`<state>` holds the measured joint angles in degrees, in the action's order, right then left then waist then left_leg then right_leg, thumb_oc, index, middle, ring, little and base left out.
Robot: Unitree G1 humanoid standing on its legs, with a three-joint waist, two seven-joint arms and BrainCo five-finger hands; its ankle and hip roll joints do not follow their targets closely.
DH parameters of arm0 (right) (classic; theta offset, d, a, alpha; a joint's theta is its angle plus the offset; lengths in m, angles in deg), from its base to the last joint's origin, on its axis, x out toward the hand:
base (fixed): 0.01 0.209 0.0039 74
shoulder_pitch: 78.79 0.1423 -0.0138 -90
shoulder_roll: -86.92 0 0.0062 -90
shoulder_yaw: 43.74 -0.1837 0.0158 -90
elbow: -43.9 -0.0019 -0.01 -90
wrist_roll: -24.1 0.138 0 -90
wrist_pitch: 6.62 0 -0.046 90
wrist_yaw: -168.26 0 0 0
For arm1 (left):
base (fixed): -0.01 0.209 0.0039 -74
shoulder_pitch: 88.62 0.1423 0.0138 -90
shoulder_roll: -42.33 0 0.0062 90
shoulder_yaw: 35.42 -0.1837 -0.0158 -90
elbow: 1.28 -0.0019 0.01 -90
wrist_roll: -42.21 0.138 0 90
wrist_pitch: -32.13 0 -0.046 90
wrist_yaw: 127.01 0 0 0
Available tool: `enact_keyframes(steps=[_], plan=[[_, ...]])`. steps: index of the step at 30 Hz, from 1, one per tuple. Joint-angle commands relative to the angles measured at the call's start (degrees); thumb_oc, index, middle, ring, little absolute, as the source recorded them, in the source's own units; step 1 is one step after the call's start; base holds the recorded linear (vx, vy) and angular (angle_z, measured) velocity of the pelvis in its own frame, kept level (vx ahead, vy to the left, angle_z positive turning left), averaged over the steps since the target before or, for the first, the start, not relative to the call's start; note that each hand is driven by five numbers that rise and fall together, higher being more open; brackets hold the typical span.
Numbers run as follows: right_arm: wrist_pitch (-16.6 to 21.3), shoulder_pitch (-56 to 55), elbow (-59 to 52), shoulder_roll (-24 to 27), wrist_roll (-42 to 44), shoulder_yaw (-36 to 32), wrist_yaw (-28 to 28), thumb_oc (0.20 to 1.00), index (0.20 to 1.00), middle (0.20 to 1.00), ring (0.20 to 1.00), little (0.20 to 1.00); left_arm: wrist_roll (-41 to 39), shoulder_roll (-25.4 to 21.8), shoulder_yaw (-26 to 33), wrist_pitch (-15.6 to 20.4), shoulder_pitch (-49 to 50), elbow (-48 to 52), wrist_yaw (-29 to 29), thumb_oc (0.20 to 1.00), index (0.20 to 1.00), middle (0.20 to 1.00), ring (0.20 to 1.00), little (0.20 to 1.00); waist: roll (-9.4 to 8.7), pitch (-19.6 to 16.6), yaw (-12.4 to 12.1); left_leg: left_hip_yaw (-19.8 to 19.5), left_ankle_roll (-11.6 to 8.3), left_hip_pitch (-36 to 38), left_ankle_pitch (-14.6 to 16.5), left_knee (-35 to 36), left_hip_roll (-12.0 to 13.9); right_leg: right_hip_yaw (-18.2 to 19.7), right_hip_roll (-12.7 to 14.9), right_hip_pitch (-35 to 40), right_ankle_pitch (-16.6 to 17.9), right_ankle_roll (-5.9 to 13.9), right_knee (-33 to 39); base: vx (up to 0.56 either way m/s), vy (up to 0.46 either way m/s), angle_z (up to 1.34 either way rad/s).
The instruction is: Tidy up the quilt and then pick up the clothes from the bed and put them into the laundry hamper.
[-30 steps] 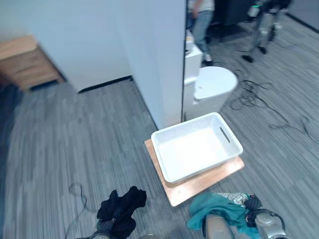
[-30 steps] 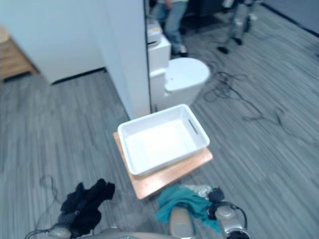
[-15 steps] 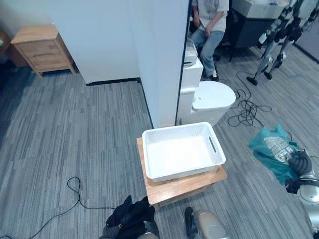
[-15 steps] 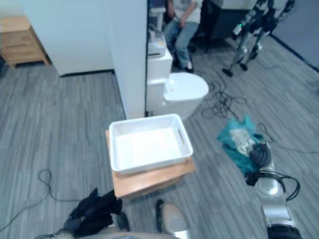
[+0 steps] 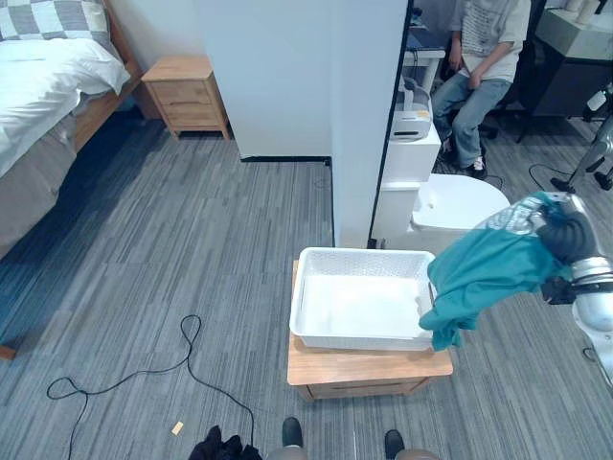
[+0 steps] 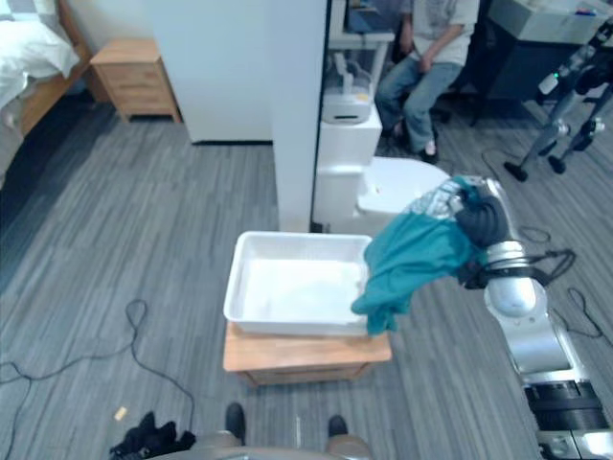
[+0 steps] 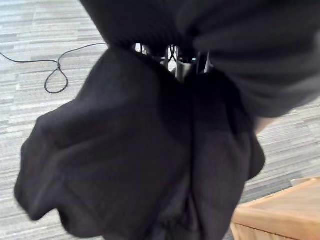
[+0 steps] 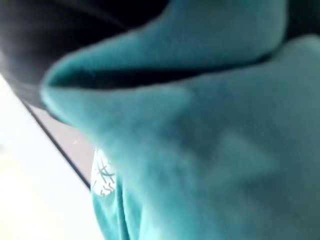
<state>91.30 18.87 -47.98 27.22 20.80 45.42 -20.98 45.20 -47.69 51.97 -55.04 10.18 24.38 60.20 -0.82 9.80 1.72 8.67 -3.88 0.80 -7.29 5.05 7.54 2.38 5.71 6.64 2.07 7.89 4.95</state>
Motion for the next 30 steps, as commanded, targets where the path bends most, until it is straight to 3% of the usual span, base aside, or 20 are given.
enact_keyframes(steps=[1, 5, 10, 11, 16, 17, 18, 24, 30], plan=[[3.95, 8.01, -2.14, 1.04, 3.42, 0.64, 0.69, 0.200, 0.200, 0.200, 0.200, 0.200, -4.33, -5.29, -0.08, 4.25, -5.99, 3.54, 2.27, 0.200, 0.200, 0.200, 0.200, 0.200, -2.67, 0.16, -2.48, -0.46, -2.31, 5.45, 8.90, -0.05, -1.02, -2.46, 3.62, -1.86, -3.18, 2.16, -1.53, 0.00, -0.088, 0.25], [4.34, 11.61, -1.25, -0.31, 6.38, 5.18, 1.96, 0.200, 0.200, 0.200, 0.200, 0.200, -9.89, -7.75, 0.25, 8.05, -5.30, 19.51, 3.45, 0.200, 0.200, 0.200, 0.200, 0.200, -1.54, 0.24, -4.14, -2.50, -3.32, 4.55, 8.04, -0.05, -0.74, -5.25, 3.43, -0.50, -3.49, 1.74, -0.51, 0.00, -0.063, 0.36], [4.73, 15.19, 0.15, -1.41, 7.01, 8.74, 2.70, 0.200, 0.200, 0.200, 0.200, 0.200, -11.53, -10.78, 1.19, 10.18, -3.57, 32.05, 3.33, 0.200, 0.200, 0.200, 0.200, 0.200, -0.87, 0.15, -5.76, -4.25, -3.95, 4.08, 7.62, -0.05, -0.65, -7.08, 3.17, 0.51, -4.07, 1.42, -0.23, 0.01, -0.046, 0.27], [4.48, 17.43, 2.21, -2.14, 6.71, 10.60, 2.70, 0.200, 0.200, 0.200, 0.200, 0.200, -12.07, -12.27, 1.82, 11.27, -2.86, 38.67, 2.93, 0.200, 0.200, 0.200, 0.200, 0.200, -0.59, 0.19, -6.66, -4.88, -4.17, 3.91, 7.35, -0.05, -0.57, -7.82, 3.08, 0.88, -4.28, 1.23, -0.13, 0.01, -0.046, 0.14], [2.88, 21.61, 11.10, -3.56, 3.03, 15.74, 1.99, 0.200, 0.200, 0.200, 0.200, 0.200, -12.02, -14.77, 1.96, 12.52, -4.08, 47.66, 2.13, 0.200, 0.200, 0.200, 0.200, 0.200, -0.18, 0.47, -7.94, -6.12, -4.80, 3.12, 6.76, -0.05, -0.54, -9.20, 2.80, 1.21, -4.64, 0.94, 0.04, 0.00, -0.057, 0.16], [2.01, 21.90, 13.19, -3.39, 1.80, 16.72, 1.97, 0.476, 0.476, 0.476, 0.476, 0.476, -11.95, -15.27, 1.72, 12.65, -4.87, 48.84, 1.94, 0.200, 0.200, 0.200, 0.200, 0.200, -0.04, 0.61, -8.03, -6.34, -4.92, 2.92, 6.62, -0.05, -0.51, -9.52, 2.78, 1.20, -4.69, 0.93, 0.05, -0.03, -0.051, 0.26], [0.12, 21.46, 18.49, -3.51, -0.02, 17.76, 2.52, 1.000, 1.000, 1.000, 1.000, 1.000, -11.41, -16.29, 0.88, 12.99, -6.80, 51.25, 1.64, 0.200, 0.200, 0.200, 0.200, 0.200, 0.29, 0.91, -7.97, -6.62, -5.18, 2.47, 6.33, -0.05, -0.52, -10.06, 2.62, 1.05, -4.82, 0.85, 0.05, -0.03, -0.051, 0.33], [-3.79, 20.32, 30.39, -5.48, -7.33, 17.96, 1.14, 1.000, 1.000, 1.000, 1.000, 1.000, -8.54, -18.84, -1.09, 12.98, -7.72, 56.87, 0.06, 0.200, 0.200, 0.200, 0.200, 0.200, 1.37, 1.10, -6.55, -5.42, -5.26, 2.25, 6.21, -0.05, -0.21, -9.25, 2.32, 0.34, -4.81, 0.82, 0.05, -0.01, -0.020, 0.07], [-2.71, 7.43, 25.12, -3.63, -14.62, 11.88, -0.11, 1.000, 1.000, 1.000, 1.000, 1.000, 0.33, -21.89, -2.36, 12.86, -10.04, 60.41, 0.34, 0.200, 0.200, 0.200, 0.200, 0.200, 2.36, 1.08, -2.39, -2.26, -5.27, 3.23, 6.71, -0.05, 0.38, -6.72, 2.07, -0.48, -4.74, 0.99, 0.05, 0.02, -0.020, -0.19]])
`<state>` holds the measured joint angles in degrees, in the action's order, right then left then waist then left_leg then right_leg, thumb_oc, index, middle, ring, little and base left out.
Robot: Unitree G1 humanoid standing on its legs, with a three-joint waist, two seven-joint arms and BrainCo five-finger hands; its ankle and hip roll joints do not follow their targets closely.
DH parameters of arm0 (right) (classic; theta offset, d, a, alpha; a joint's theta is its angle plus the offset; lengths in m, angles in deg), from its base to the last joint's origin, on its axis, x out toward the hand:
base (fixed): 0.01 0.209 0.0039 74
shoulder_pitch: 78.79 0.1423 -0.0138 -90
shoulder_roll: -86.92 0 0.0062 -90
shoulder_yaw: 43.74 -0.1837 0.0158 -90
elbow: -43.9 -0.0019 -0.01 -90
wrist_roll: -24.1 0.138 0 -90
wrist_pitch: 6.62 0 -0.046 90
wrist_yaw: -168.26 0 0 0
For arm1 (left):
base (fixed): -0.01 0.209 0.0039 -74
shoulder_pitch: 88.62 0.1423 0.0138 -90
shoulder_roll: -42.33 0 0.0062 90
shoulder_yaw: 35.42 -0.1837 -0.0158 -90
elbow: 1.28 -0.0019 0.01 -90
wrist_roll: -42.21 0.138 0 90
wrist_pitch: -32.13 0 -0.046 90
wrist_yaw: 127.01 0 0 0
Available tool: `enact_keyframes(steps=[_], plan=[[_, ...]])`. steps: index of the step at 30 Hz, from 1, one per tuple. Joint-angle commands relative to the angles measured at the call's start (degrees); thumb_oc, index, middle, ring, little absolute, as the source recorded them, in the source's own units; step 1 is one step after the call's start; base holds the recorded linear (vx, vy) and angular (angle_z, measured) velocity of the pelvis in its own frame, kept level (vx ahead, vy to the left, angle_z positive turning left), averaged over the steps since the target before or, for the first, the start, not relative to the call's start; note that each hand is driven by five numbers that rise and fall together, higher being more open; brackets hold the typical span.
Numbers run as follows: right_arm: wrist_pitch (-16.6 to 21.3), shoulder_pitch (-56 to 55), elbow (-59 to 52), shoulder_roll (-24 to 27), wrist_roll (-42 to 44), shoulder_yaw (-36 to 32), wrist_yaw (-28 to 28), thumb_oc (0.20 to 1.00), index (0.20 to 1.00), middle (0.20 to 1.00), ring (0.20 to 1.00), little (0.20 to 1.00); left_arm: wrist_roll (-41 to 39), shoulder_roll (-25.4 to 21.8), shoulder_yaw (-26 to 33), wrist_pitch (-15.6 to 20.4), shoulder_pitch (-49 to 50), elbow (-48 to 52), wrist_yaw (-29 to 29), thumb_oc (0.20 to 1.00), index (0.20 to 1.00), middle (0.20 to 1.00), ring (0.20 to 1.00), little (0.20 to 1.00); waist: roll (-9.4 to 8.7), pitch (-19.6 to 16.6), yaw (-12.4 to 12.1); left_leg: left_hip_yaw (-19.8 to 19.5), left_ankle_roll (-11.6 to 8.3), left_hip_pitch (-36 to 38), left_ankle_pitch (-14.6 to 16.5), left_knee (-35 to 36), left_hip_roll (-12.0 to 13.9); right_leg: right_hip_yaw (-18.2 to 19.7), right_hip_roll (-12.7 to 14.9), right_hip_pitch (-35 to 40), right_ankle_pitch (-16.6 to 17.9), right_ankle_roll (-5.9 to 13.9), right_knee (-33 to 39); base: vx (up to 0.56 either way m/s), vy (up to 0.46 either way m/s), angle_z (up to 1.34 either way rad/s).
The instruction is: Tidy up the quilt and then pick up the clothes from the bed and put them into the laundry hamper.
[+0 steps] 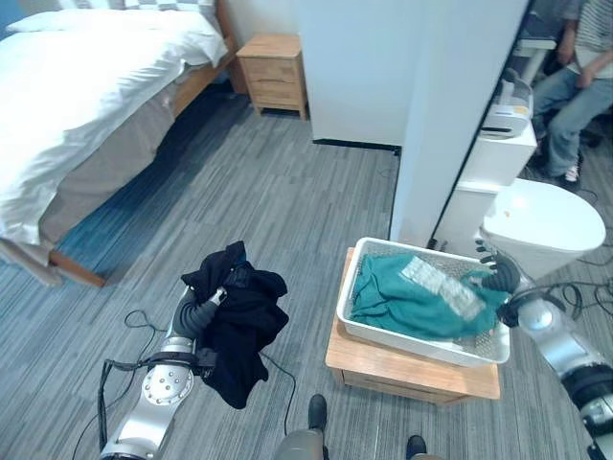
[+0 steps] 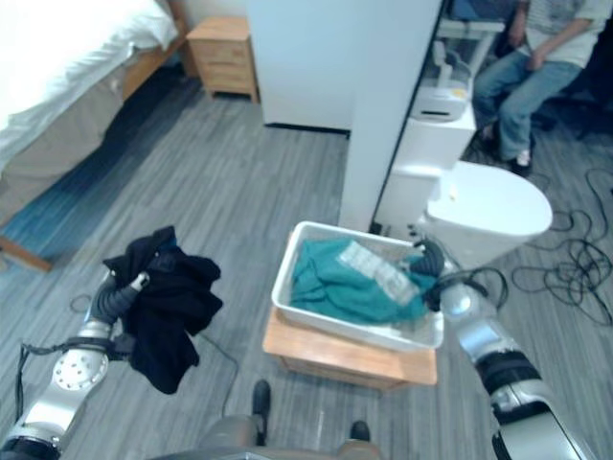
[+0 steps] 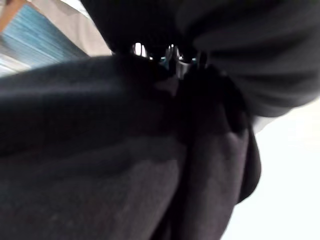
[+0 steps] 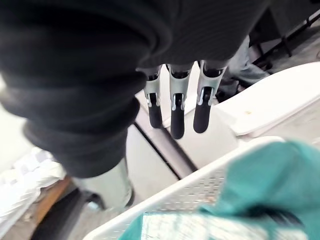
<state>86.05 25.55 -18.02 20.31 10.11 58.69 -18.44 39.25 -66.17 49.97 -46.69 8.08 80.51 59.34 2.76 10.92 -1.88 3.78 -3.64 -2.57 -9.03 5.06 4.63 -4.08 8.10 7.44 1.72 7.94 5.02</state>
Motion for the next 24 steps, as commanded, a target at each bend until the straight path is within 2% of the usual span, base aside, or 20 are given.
enact_keyframes(steps=[1, 4, 6, 7, 8, 9, 10, 12, 13, 14, 15, 17, 18, 22, 23, 24], plan=[[3.27, -2.12, -6.68, 3.98, -5.15, -2.77, -3.02, 1.000, 1.000, 1.000, 1.000, 1.000, 7.78, -4.42, -0.09, 5.00, -8.19, 5.16, 0.93, 0.200, 0.200, 0.200, 0.200, 0.200, -1.13, -0.11, 2.33, 3.12, -5.49, 6.78, 8.47, -0.06, 3.42, 0.14, -0.35, -1.46, -4.33, 1.01, -0.02, 0.04, -0.025, -0.22], [4.90, -11.94, -11.28, 5.48, -7.54, -7.97, -3.26, 1.000, 1.000, 1.000, 1.000, 1.000, 12.11, -7.49, -0.38, 5.85, -9.56, 7.82, 0.96, 0.200, 0.200, 0.200, 0.200, 0.200, -1.04, -0.77, 4.83, 4.83, -5.49, 7.35, 8.75, -0.06, 3.85, 1.87, -0.35, -1.99, -4.34, 1.30, -0.02, 0.04, -0.027, -0.43], [5.13, -17.00, -11.64, 5.10, -8.24, -10.66, -3.72, 1.000, 1.000, 1.000, 1.000, 1.000, 13.56, -7.68, -0.86, 5.27, -11.60, 6.63, 2.07, 0.200, 0.200, 0.200, 0.200, 0.200, -0.94, -0.96, 6.65, 5.87, -5.45, 7.58, 8.78, -0.06, 4.02, 2.90, -0.42, -2.43, -4.19, 1.49, -0.02, 0.02, -0.015, -0.26], [4.99, -18.87, -11.23, 4.24, -8.09, -11.80, -4.00, 1.000, 1.000, 1.000, 1.000, 1.000, 14.93, -7.68, -0.73, 4.72, -12.37, 6.10, 2.52, 0.200, 0.200, 0.200, 0.200, 0.200, -0.94, -0.96, 7.68, 6.38, -5.44, 7.73, 8.85, -0.06, 4.09, 3.36, -0.46, -2.57, -4.12, 1.53, -0.02, 0.05, 0.000, -0.37], [4.37, -23.07, -9.76, 0.78, -7.05, -14.16, -4.58, 1.000, 1.000, 1.000, 1.000, 1.000, 17.49, -7.58, -1.08, 3.55, -14.32, 4.84, 4.08, 0.200, 0.200, 0.200, 0.200, 0.200, -0.88, -0.91, 9.68, 7.86, -5.26, 8.69, 9.42, -0.06, 4.17, 4.74, -0.48, -2.57, -4.21, 1.75, -0.02, 0.04, 0.000, -0.45], [4.36, -23.14, -9.83, 0.73, -7.06, -14.26, -4.57, 1.000, 1.000, 1.000, 1.000, 1.000, 17.52, -7.60, -1.20, 3.56, -14.45, 4.77, 4.13, 0.200, 0.200, 0.200, 0.200, 0.200, -0.89, -0.93, 9.54, 7.91, -5.26, 8.52, 9.17, -0.06, 4.21, 4.83, -0.53, -2.79, -3.96, 1.69, -0.02, 0.05, 0.007, -0.50], [3.91, -24.95, -8.92, -0.75, -6.43, -14.95, -4.45, 1.000, 1.000, 1.000, 1.000, 1.000, 17.67, -7.20, -1.09, 2.96, -15.52, 4.03, 4.49, 0.200, 0.200, 0.200, 0.200, 0.200, -0.85, -1.01, 10.44, 8.46, -5.22, 8.70, 9.25, -0.06, 4.31, 5.34, -0.55, -3.04, -3.86, 1.72, -0.02, 0.01, -0.009, -0.50], [2.66, -27.75, -5.73, -2.94, -6.32, -14.90, -4.17, 1.000, 1.000, 1.000, 1.000, 1.000, 17.64, -6.04, -0.88, 1.66, -17.86, 1.66, 5.51, 0.200, 0.200, 0.200, 0.200, 0.200, -0.74, -0.85, 12.11, 9.52, -5.12, 9.02, 9.34, -0.06, 4.45, 6.48, -0.68, -3.56, -3.67, 1.82, -0.02, 0.01, -0.009, -0.39], [2.67, -27.76, -5.69, -2.98, -6.34, -14.94, -4.21, 1.000, 1.000, 1.000, 1.000, 1.000, 17.66, -6.03, -1.07, 1.71, -18.07, 1.45, 5.61, 0.200, 0.200, 0.200, 0.200, 0.200, -0.74, -0.85, 11.96, 9.61, -5.12, 9.04, 9.37, -0.06, 4.46, 6.57, -0.69, -3.59, -3.66, 1.82, -0.02, -0.01, -0.015, -0.29], [1.39, -31.28, -2.24, -4.52, -7.84, -13.95, -3.37, 1.000, 1.000, 1.000, 1.000, 1.000, 19.80, -5.24, -3.11, -0.12, -23.28, -3.80, 7.57, 0.200, 0.200, 0.200, 0.200, 0.200, -0.59, -0.37, 14.63, 11.33, -5.15, 9.06, 9.37, -0.06, 4.80, 8.18, -0.91, -4.90, -3.29, 2.06, -0.02, 0.00, -0.011, -0.28], [1.44, -31.23, -2.11, -4.60, -7.86, -14.03, -3.45, 1.000, 1.000, 1.000, 1.000, 1.000, 19.81, -5.20, -3.41, -0.04, -23.67, -4.15, 7.71, 0.200, 0.200, 0.200, 0.200, 0.200, -0.58, -0.39, 14.38, 11.44, -5.16, 9.02, 9.38, -0.06, 4.82, 8.29, -0.94, -5.01, -3.26, 2.06, -0.02, -0.02, -0.010, -0.43], [0.92, -31.86, 1.23, -5.90, -7.71, -12.43, -3.14, 1.000, 1.000, 1.000, 1.000, 1.000, 19.77, -3.83, -5.35, -0.92, -26.81, -7.70, 8.26, 0.200, 0.200, 0.200, 0.200, 0.200, -0.26, -0.05, 15.64, 12.01, -5.22, 8.71, 9.25, -0.06, 4.90, 9.03, -0.97, -5.91, -3.00, 2.18, -0.02, -0.04, -0.007, -0.42], [0.42, -31.03, 5.09, -7.29, -6.62, -10.56, -3.24, 1.000, 1.000, 1.000, 1.000, 1.000, 19.93, -2.69, -8.23, -1.90, -30.99, -11.96, 9.18, 0.200, 0.200, 0.200, 0.200, 0.200, 0.15, 0.59, 16.78, 12.75, -5.25, 7.99, 9.01, -0.06, 4.96, 9.71, -0.95, -7.20, -2.60, 2.32, -0.06, -0.05, -0.012, -0.29], [-0.10, -29.97, 8.81, -9.26, -5.59, -7.60, -3.06, 1.000, 1.000, 1.000, 1.000, 1.000, 23.06, -2.41, -12.12, -3.34, -35.08, -17.03, 9.46, 0.213, 0.213, 0.213, 0.213, 0.213, 0.97, 1.32, 17.87, 13.58, -5.24, 7.30, 8.82, -0.06, 4.89, 10.55, -0.97, -8.53, -2.33, 2.39, -0.14, -0.04, 0.006, -0.19], [-0.29, -28.78, 11.86, -10.46, -5.05, -5.68, -2.93, 1.000, 1.000, 1.000, 1.000, 1.000, 24.00, -1.56, -14.09, -4.11, -36.80, -18.99, 9.68, 1.000, 1.000, 1.000, 1.000, 1.000, 1.54, 1.58, 17.96, 13.89, -5.21, 6.93, 8.73, -0.06, 4.82, 10.71, -0.94, -9.01, -2.25, 2.42, -0.15, -0.03, 0.008, -0.31], [-0.27, -28.76, 11.89, -10.48, -5.05, -5.68, -2.94, 1.000, 1.000, 1.000, 1.000, 1.000, 24.00, -1.56, -14.10, -4.10, -36.83, -19.01, 9.69, 1.000, 1.000, 1.000, 1.000, 1.000, 1.54, 1.58, 17.95, 13.90, -5.21, 6.92, 8.73, -0.06, 4.82, 10.71, -0.94, -9.02, -2.25, 2.42, -0.16, -0.02, 0.005, -0.24]])
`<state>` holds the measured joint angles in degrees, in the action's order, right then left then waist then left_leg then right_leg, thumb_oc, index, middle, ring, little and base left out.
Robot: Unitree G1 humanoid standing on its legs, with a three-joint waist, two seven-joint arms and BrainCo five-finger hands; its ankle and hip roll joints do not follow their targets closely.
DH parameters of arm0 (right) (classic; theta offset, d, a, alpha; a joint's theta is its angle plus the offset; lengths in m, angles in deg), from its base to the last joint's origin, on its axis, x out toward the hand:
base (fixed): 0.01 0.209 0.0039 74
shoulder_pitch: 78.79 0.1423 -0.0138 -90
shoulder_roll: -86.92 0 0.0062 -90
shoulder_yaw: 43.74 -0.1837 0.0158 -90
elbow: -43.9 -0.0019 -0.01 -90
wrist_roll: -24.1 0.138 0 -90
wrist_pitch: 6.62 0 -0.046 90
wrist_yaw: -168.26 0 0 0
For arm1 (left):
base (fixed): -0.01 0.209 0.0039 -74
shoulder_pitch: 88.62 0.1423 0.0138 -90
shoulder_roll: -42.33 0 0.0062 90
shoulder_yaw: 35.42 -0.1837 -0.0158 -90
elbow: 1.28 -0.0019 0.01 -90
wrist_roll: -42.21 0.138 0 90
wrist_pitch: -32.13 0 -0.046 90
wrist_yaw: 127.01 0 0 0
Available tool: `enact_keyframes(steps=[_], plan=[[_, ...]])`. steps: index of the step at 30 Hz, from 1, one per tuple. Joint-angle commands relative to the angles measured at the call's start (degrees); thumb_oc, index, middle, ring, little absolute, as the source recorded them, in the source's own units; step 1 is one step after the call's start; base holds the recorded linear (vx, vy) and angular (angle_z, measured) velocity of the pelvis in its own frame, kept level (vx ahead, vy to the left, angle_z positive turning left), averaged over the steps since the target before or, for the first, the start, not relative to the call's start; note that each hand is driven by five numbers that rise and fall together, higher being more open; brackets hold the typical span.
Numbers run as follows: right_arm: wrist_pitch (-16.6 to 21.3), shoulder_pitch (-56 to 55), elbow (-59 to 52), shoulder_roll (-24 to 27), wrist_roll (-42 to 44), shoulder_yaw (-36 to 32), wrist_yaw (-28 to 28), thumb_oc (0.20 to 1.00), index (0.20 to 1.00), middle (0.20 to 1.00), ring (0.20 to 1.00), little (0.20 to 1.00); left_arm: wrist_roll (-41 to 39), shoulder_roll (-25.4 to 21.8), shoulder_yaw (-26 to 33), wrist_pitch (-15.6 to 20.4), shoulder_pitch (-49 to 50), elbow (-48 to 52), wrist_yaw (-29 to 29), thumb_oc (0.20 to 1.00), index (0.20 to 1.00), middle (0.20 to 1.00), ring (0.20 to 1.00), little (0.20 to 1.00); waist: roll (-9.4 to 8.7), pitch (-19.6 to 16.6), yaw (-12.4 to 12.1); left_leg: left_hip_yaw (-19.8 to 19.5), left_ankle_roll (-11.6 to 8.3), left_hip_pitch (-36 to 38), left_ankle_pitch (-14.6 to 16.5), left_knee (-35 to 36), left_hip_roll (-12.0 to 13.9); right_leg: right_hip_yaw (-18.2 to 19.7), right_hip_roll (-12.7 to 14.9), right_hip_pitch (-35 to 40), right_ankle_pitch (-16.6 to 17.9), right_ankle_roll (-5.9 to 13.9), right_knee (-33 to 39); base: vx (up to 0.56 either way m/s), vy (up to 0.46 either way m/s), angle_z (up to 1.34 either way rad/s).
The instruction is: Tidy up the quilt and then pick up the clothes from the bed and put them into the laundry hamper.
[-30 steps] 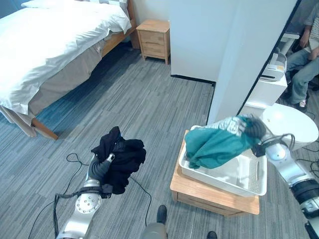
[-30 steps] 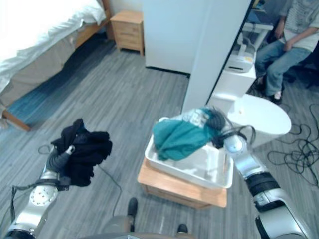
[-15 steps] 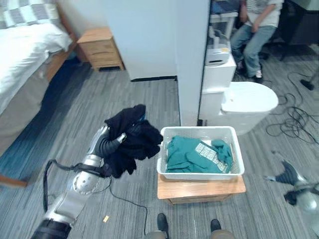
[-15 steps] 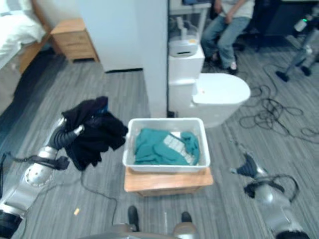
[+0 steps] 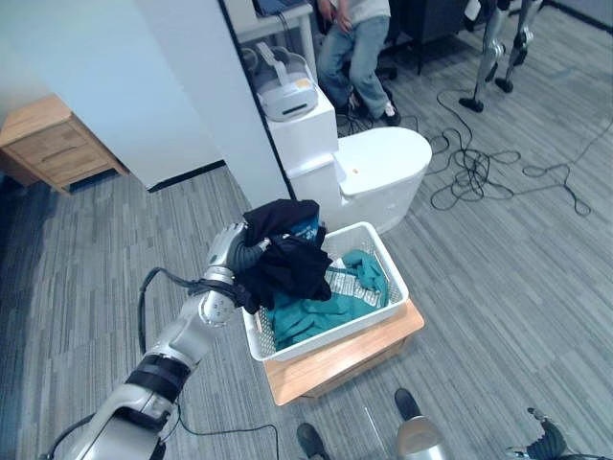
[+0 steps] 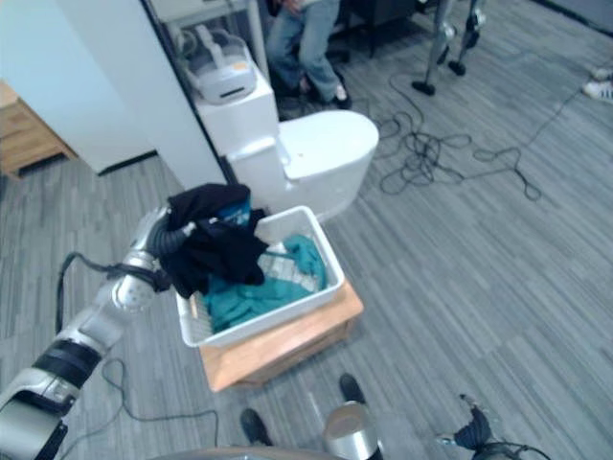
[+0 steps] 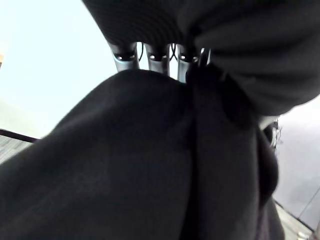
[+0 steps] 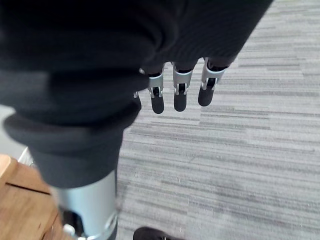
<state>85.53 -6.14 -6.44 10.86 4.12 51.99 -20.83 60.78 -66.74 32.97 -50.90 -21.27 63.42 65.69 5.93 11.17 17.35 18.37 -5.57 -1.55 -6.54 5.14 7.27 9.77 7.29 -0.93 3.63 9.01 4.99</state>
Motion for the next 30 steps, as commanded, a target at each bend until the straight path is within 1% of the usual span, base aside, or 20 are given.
enact_keyframes(steps=[1, 4, 7, 8, 10, 11, 12, 15, 16, 17, 18, 19, 20, 21, 23, 24, 25, 26, 27, 30], plan=[[-0.26, 4.09, 2.96, -2.19, 1.75, 2.27, -0.64, 1.000, 1.000, 1.000, 1.000, 1.000, 1.95, 0.23, 2.31, -0.03, -7.70, -3.09, 2.93, 1.000, 1.000, 1.000, 1.000, 1.000, -1.10, 1.42, -1.38, -0.64, -3.27, 5.76, 6.13, -0.14, 2.10, -3.04, -0.14, -0.82, -4.20, 1.29, -0.08, -0.01, 0.000, -0.05], [-0.44, 5.58, 6.63, -3.59, 2.80, 3.76, -0.85, 1.000, 1.000, 1.000, 1.000, 1.000, 0.56, 1.03, 2.26, 0.25, -7.61, -3.89, 2.78, 1.000, 1.000, 1.000, 1.000, 1.000, -0.82, 1.35, -1.86, -1.00, -3.27, 5.91, 6.07, -0.14, 2.21, -3.17, -0.24, -0.37, -4.44, 1.03, -0.10, 0.00, 0.000, 0.00], [-0.51, 5.77, 7.33, -4.02, 2.92, 4.54, -0.66, 1.000, 1.000, 1.000, 1.000, 1.000, 0.07, 0.76, 2.43, 0.60, -7.15, -4.30, 2.68, 1.000, 1.000, 1.000, 1.000, 1.000, -0.89, 1.11, -2.41, -1.39, -3.33, 6.30, 6.05, -0.14, 2.35, -3.52, -0.30, 0.29, -4.67, 0.85, -0.09, 0.02, -0.022, 0.05], [-0.41, 5.92, 7.84, -4.32, 3.11, 4.77, -0.67, 1.000, 1.000, 1.000, 1.000, 1.000, 0.03, 0.14, 2.56, 0.81, -6.78, -3.93, 2.61, 1.000, 1.000, 1.000, 1.000, 1.000, -1.01, 1.10, -2.66, -1.62, -3.39, 6.63, 6.05, -0.14, 2.40, -3.78, -0.32, 0.79, -4.79, 0.76, -0.07, 0.02, -0.021, 0.09], [-0.46, 6.47, 9.25, -4.90, 3.68, 4.96, -0.58, 1.000, 1.000, 1.000, 1.000, 1.000, -0.61, -2.05, 3.85, 1.50, -4.61, -3.56, 2.31, 1.000, 1.000, 1.000, 1.000, 1.000, -1.31, 0.61, -4.06, -2.25, -3.55, 7.39, 6.05, -0.14, 2.56, -4.55, -0.37, 2.08, -5.08, 0.55, -0.12, 0.03, -0.031, 0.17], [-0.45, 6.48, 9.27, -4.92, 3.68, 5.01, -0.59, 1.000, 1.000, 1.000, 1.000, 1.000, -0.62, -2.10, 3.90, 1.49, -4.53, -3.50, 2.28, 1.000, 1.000, 1.000, 1.000, 1.000, -1.35, 0.66, -4.00, -2.27, -3.55, 7.45, 6.05, -0.14, 2.56, -4.57, -0.37, 2.16, -5.09, 0.55, -0.11, 0.04, -0.040, 0.18], [-0.66, 6.68, 9.55, -5.15, 4.05, 4.62, -0.74, 1.000, 1.000, 1.000, 1.000, 1.000, -2.87, -3.07, 6.52, 1.60, -1.94, -3.49, 2.25, 1.000, 1.000, 1.000, 1.000, 1.000, -1.68, 0.26, -5.23, -2.83, -3.60, 7.95, 6.06, -0.14, 2.56, -5.30, -0.43, 3.02, -5.33, 0.39, -0.13, 0.01, -0.022, 0.11], [-1.23, 7.38, 10.53, -5.76, 4.33, 4.36, -0.76, 1.000, 1.000, 1.000, 1.000, 1.000, -7.65, -2.47, 11.29, 2.10, 3.05, -2.86, 2.49, 1.000, 1.000, 1.000, 1.000, 1.000, -2.42, -0.36, -7.27, -4.06, -3.54, 8.39, 6.12, -0.14, 2.43, -6.28, -0.42, 4.30, -5.61, 0.08, -0.22, 0.02, -0.023, 0.19], [-1.44, 7.72, 11.13, -5.93, 4.35, 4.34, -0.89, 1.000, 1.000, 1.000, 1.000, 1.000, -9.57, -1.70, 13.02, 2.10, 5.06, -2.83, 2.68, 1.000, 1.000, 1.000, 1.000, 1.000, -2.73, -0.58, -7.77, -4.57, -3.51, 8.54, 6.16, -0.14, 2.39, -6.74, -0.39, 4.79, -5.75, -0.01, -0.26, 0.01, -0.014, 0.28], [-1.44, 7.73, 11.14, -5.92, 4.36, 4.36, -0.89, 1.000, 1.000, 1.000, 1.000, 1.000, -9.57, -1.70, 13.04, 2.09, 5.08, -2.81, 2.67, 1.000, 1.000, 1.000, 1.000, 1.000, -2.73, -0.58, -7.73, -4.59, -3.51, 8.54, 6.16, -0.14, 2.39, -6.77, -0.39, 4.81, -5.75, -0.01, -0.25, 0.00, 0.006, 0.38], [-2.05, 8.99, 12.95, -6.23, 4.56, 3.95, -1.18, 1.000, 1.000, 1.000, 1.000, 1.000, -13.56, 0.44, 15.72, 2.27, 8.95, -3.12, 2.37, 1.000, 1.000, 1.000, 1.000, 1.000, -3.17, -0.87, -9.11, -5.24, -3.39, 8.63, 6.19, -0.14, 2.27, -7.23, -0.35, 5.33, -5.86, -0.13, -0.37, 0.00, 0.013, 0.24], [-2.03, 9.01, 12.98, -6.19, 4.57, 4.03, -1.20, 1.000, 1.000, 1.000, 1.000, 1.000, -13.58, 0.43, 15.83, 2.22, 9.11, -3.00, 2.33, 1.000, 1.000, 1.000, 1.000, 1.000, -3.16, -0.87, -8.99, -5.28, -3.38, 8.66, 6.20, -0.14, 2.26, -7.27, -0.34, 5.38, -5.88, -0.13, -0.36, -0.01, 0.024, 0.24], [-2.47, 10.00, 13.71, -6.17, 4.69, 3.68, -1.36, 1.000, 1.000, 1.000, 1.000, 1.000, -15.29, 1.54, 17.09, 2.17, 11.40, -3.37, 2.03, 1.000, 1.000, 1.000, 1.000, 1.000, -3.46, -0.99, -9.88, -5.77, -3.30, 8.69, 6.22, -0.14, 2.21, -7.59, -0.33, 5.63, -5.94, -0.23, -0.43, 0.01, 0.027, 0.24], [-3.10, 11.80, 15.56, -6.38, 4.88, 3.34, -1.56, 1.000, 1.000, 1.000, 1.000, 1.000, -16.31, 3.08, 18.95, 1.83, 15.78, -3.83, 1.40, 1.000, 1.000, 1.000, 1.000, 1.000, -3.94, -1.36, -11.14, -6.52, -3.05, 8.81, 6.37, -0.14, 2.15, -8.06, -0.33, 6.23, -6.14, -0.42, -0.50, 0.01, 0.041, 0.28], [-3.25, 12.81, 16.48, -6.54, 5.30, 3.16, -1.75, 1.000, 1.000, 1.000, 1.000, 1.000, -15.32, 3.30, 19.16, 1.72, 16.90, -5.53, 1.30, 1.000, 1.000, 1.000, 1.000, 1.000, -4.22, -1.48, -11.59, -6.81, -2.97, 8.92, 6.48, -0.14, 2.09, -8.33, -0.28, 6.55, -6.29, -0.50, -0.57, 0.01, 0.041, 0.28], [-3.48, 15.02, 18.52, -7.22, 6.35, 2.99, -1.80, 1.000, 1.000, 1.000, 1.000, 1.000, -12.55, 3.70, 17.98, 0.99, 18.63, -10.55, 1.42, 1.000, 1.000, 1.000, 1.000, 1.000, -4.77, -1.82, -12.68, -7.30, -2.77, 9.08, 6.67, -0.14, 1.99, -8.72, -0.20, 6.95, -6.49, -0.52, -0.83, 0.01, 0.039, 0.21], [-3.45, 15.07, 18.59, -7.24, 6.36, 2.99, -1.82, 1.000, 1.000, 1.000, 1.000, 1.000, -12.54, 3.70, 17.94, 1.04, 18.56, -10.64, 1.45, 1.000, 1.000, 1.000, 1.000, 1.000, -4.79, -1.79, -12.68, -7.32, -2.76, 9.10, 6.68, -0.14, 1.98, -8.73, -0.18, 6.97, -6.51, -0.51, -0.84, 0.01, 0.063, 0.17], [-3.80, 15.90, 19.48, -7.30, 6.77, 3.09, -1.78, 1.000, 1.000, 1.000, 1.000, 1.000, -11.95, 4.16, 17.74, 0.57, 19.26, -12.95, 1.19, 1.000, 1.000, 1.000, 1.000, 1.000, -5.06, -1.89, -13.21, -7.56, -2.66, 9.18, 6.76, -0.14, 1.90, -8.97, -0.13, 7.16, -6.59, -0.55, -0.86, 0.01, 0.066, 0.13], [-4.12, 17.40, 21.21, -7.76, 7.61, 3.27, -1.94, 1.000, 1.000, 1.000, 1.000, 1.000, -11.61, 5.71, 17.45, -0.34, 20.25, -20.68, 1.22, 1.000, 1.000, 1.000, 1.000, 1.000, -5.68, -2.33, -14.24, -7.96, -2.48, 9.32, 7.04, -0.14, 1.77, -9.46, 0.05, 7.64, -6.66, -0.50, -0.86, 0.01, 0.087, 0.15], [-4.52, 20.10, 23.26, -8.16, 9.09, 3.53, -2.03, 1.000, 1.000, 1.000, 1.000, 1.000, -12.45, 7.86, 17.34, -1.45, 21.02, -29.54, 0.55, 1.000, 1.000, 1.000, 1.000, 1.000, -6.63, -2.82, -15.38, -8.42, -2.21, 9.43, 7.38, -0.14, 1.55, -10.06, 0.36, 7.96, -6.65, -0.28, -0.89, 0.00, 0.081, 0.11]])
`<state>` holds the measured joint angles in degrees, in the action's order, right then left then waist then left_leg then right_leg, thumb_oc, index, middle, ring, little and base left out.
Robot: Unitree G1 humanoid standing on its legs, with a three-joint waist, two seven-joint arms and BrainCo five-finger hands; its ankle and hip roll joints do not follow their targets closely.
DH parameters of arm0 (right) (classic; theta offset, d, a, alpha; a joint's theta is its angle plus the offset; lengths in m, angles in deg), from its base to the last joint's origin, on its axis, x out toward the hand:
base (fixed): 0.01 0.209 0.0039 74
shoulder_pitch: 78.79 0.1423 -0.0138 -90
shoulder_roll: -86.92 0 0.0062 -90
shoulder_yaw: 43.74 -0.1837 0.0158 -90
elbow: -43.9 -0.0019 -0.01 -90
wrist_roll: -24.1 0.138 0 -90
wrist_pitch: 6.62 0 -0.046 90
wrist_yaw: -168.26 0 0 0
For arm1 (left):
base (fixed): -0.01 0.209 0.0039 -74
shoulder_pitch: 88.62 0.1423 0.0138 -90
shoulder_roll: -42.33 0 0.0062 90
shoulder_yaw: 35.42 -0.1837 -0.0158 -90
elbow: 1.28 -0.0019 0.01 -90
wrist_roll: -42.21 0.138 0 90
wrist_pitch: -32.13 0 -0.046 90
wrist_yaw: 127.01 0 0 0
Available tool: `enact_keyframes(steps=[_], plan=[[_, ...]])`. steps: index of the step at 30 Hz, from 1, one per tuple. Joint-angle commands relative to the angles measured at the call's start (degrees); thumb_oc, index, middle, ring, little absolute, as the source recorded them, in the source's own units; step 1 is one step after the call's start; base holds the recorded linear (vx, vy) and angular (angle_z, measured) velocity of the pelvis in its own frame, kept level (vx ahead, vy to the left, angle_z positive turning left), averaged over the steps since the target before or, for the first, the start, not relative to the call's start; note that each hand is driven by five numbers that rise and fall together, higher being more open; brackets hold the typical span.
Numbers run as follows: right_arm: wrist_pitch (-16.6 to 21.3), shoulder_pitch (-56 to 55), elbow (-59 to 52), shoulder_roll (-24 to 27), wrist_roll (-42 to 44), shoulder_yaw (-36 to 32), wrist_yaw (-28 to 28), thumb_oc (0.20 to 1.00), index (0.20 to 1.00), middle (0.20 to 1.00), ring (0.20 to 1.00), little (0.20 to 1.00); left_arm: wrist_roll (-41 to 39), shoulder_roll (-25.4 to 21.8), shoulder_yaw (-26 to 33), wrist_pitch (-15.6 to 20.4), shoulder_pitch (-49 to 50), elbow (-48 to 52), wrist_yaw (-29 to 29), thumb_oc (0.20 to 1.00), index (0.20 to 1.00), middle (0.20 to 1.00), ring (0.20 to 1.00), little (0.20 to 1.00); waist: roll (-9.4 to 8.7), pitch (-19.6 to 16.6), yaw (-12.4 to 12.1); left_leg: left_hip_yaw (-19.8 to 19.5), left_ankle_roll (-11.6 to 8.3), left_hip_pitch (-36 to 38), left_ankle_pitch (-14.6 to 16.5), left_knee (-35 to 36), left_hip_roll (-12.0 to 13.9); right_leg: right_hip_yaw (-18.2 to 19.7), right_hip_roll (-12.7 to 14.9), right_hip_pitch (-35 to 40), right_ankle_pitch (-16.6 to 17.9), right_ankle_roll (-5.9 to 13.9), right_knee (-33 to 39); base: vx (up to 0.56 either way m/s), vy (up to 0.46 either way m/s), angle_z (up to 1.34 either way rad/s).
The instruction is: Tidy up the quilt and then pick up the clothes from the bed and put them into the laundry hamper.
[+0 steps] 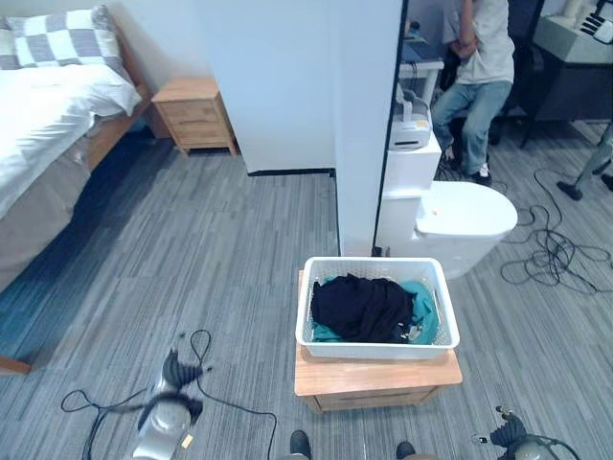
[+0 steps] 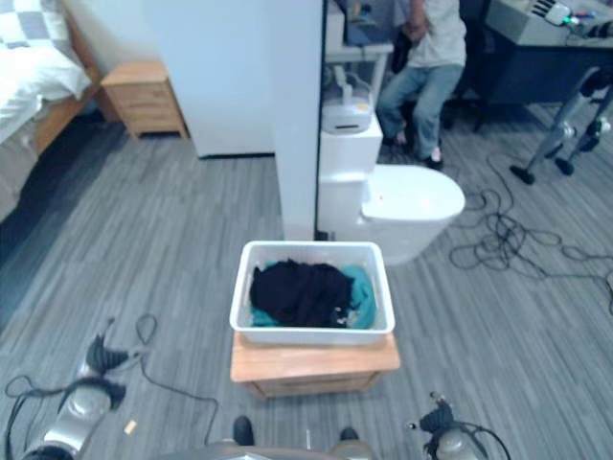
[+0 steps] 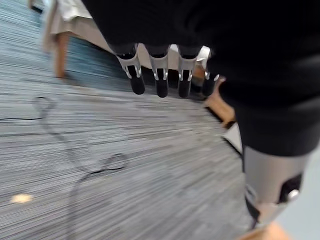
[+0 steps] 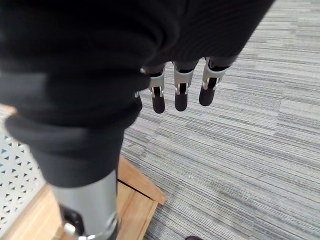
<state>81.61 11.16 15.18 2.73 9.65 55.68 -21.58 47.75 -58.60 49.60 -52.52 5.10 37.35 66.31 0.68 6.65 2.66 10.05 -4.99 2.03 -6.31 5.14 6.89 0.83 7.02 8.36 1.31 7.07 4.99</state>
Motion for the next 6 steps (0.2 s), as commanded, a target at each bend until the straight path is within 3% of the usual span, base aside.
enact_keyframes(steps=[1, 6], plan=[[-0.66, 3.73, 2.11, -0.21, 3.96, 0.16, -1.27, 1.000, 1.000, 1.000, 1.000, 1.000, 0.49, 0.05, 0.57, -0.11, -5.45, -5.97, -0.25, 1.000, 1.000, 1.000, 1.000, 1.000, -1.68, 1.57, -1.02, -0.21, -2.69, 5.76, 7.21, -0.14, 1.83, -1.22, 0.74, -1.41, -4.25, 1.77, -0.93, -0.01, 0.080, 0.10], [-0.57, 5.35, 1.90, -0.93, 5.51, 1.02, -0.89, 1.000, 1.000, 1.000, 1.000, 1.000, 0.31, 0.55, 0.47, -1.00, -5.79, -10.89, -0.46, 1.000, 1.000, 1.000, 1.000, 1.000, -2.69, 1.49, -1.79, -0.26, -2.27, 5.81, 7.67, -0.14, 1.46, -1.31, 1.23, -1.37, -3.98, 2.11, -0.82, 0.00, 0.075, 0.14]])
